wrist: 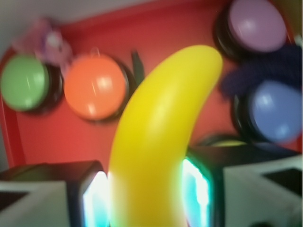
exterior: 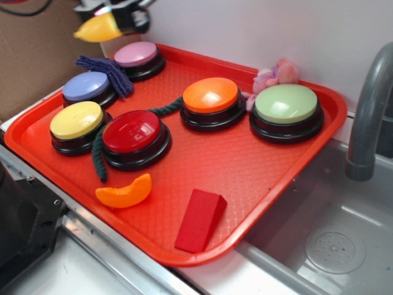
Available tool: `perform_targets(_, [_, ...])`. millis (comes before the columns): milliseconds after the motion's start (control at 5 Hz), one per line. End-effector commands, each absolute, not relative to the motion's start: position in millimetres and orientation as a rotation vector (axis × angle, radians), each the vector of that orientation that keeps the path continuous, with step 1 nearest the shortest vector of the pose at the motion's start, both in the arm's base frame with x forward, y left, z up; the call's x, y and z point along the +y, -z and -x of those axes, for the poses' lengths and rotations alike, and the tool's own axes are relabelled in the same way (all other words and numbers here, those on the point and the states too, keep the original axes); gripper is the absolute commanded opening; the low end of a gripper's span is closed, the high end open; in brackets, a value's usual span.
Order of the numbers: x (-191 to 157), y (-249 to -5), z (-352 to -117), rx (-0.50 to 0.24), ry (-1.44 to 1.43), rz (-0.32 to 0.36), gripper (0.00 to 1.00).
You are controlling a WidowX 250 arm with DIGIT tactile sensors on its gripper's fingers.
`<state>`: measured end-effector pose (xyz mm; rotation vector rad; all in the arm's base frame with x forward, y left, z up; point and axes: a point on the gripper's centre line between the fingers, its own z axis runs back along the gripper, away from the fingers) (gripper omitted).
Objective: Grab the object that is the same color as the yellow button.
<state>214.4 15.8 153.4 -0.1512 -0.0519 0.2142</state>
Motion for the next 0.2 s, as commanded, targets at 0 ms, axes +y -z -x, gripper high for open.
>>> perform_targets(0, [41.7,-160.0,-192.6,-0.075,-0.182,0.11,0.0])
